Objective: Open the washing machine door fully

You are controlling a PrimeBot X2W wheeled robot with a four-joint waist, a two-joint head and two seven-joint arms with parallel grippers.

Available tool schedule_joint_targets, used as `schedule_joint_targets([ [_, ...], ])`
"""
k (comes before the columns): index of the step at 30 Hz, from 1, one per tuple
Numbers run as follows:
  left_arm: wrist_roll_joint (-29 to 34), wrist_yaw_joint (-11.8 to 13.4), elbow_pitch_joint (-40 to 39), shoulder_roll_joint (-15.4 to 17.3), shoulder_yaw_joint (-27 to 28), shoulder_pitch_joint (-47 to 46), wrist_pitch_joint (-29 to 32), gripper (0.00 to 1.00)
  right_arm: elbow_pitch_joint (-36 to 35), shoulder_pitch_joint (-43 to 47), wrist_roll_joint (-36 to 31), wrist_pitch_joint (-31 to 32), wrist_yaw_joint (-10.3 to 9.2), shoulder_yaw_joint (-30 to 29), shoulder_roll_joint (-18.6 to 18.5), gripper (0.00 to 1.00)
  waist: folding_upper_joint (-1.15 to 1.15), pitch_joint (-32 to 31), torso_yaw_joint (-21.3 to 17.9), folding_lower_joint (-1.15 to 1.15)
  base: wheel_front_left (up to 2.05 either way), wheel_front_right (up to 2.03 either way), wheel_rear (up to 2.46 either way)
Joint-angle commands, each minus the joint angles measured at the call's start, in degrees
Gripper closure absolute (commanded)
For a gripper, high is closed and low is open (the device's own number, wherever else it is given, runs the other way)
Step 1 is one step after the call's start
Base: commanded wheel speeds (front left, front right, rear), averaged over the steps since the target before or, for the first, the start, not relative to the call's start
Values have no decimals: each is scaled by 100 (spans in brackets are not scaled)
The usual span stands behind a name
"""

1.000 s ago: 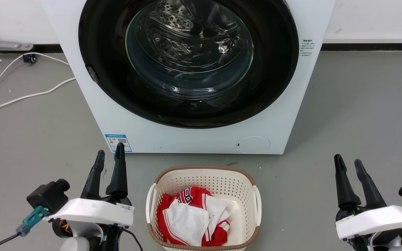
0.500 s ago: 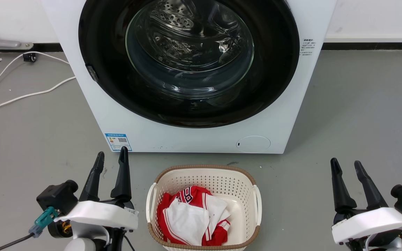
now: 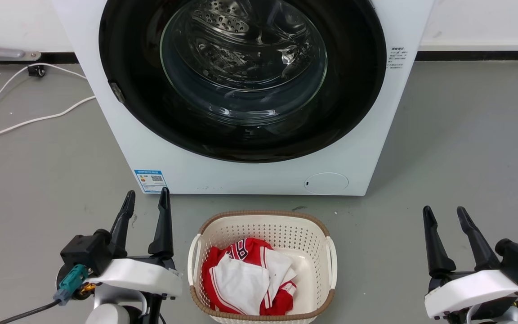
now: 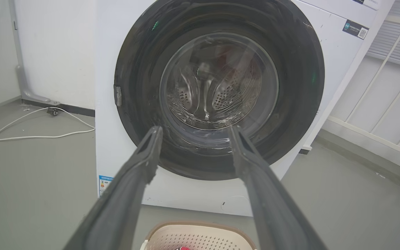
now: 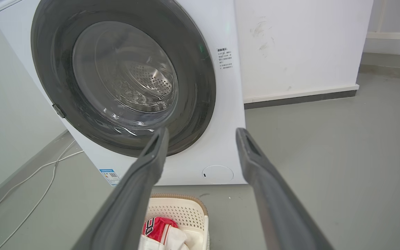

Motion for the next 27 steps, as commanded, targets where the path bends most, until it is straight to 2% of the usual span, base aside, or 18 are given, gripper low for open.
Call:
schedule_joint_targets([
  [1,104,33,-33,27,-6,-122,-38,0,-62,-15,-110,-21,-2,1,18,0,0,4,-2,0,0,0,0],
  [27,1248,101,-63,8,-64,-37,-325,0,-78,16,-1057,-237,-2,51,29,0,0,115,-18,0,0,0,0],
])
